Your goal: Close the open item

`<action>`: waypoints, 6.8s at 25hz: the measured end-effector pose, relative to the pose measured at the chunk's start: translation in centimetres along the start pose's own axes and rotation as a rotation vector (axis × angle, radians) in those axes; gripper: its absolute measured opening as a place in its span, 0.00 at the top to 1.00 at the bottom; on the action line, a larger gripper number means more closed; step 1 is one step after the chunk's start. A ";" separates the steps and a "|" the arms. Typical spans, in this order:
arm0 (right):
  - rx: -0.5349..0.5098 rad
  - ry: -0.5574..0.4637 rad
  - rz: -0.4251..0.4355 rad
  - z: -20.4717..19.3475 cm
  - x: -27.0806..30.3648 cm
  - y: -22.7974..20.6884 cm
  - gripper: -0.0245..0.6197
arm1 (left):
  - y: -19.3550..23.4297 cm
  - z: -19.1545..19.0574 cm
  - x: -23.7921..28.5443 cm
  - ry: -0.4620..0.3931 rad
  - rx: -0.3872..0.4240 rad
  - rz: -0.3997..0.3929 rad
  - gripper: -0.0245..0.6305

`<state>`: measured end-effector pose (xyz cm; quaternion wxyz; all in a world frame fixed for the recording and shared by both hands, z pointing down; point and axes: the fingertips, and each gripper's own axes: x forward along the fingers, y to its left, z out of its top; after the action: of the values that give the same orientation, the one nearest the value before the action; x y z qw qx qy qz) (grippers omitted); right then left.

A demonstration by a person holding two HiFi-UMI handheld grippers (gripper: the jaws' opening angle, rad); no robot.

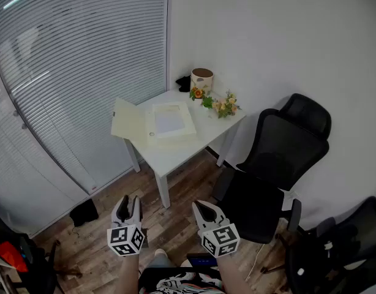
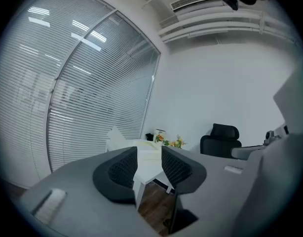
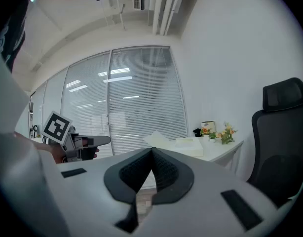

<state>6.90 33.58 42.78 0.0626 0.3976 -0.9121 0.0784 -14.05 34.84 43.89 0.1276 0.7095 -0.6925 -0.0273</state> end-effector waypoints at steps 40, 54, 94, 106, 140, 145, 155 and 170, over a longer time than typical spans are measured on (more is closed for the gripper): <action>-0.012 0.148 0.019 -0.2 22.7 -17.2 0.96 | 9.7 -4.6 28.3 0.166 -0.194 0.168 0.77; -0.054 0.266 -0.030 -1.9 33.4 -24.1 0.96 | 19.8 -8.9 36.1 0.257 -0.362 0.310 0.77; -0.031 0.412 -0.055 -10.1 37.1 -32.9 0.96 | 21.1 -6.3 38.9 0.133 -0.332 0.429 0.89; -0.013 0.431 -0.045 -10.1 37.2 -32.9 0.96 | 20.4 -5.5 39.2 0.130 -0.308 0.391 0.91; -0.027 0.427 -0.042 -10.1 37.3 -32.8 0.96 | 13.6 -1.2 41.0 0.079 -0.161 0.161 0.96; -0.028 0.426 -0.046 -10.2 37.2 -32.8 0.96 | 12.4 -0.8 41.2 0.076 -0.137 0.122 0.95; -0.031 0.423 -0.046 -10.0 37.3 -32.7 0.96 | 10.6 -0.3 41.8 0.070 -0.106 0.063 0.94; -0.021 0.423 -0.054 -10.2 37.3 -32.8 0.96 | 7.1 -0.1 42.8 0.079 -0.045 -0.034 0.93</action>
<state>6.31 -13.13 62.43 0.2591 0.3957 -0.8684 0.1488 -19.29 -7.59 51.41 0.1705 0.7186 -0.6740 -0.0169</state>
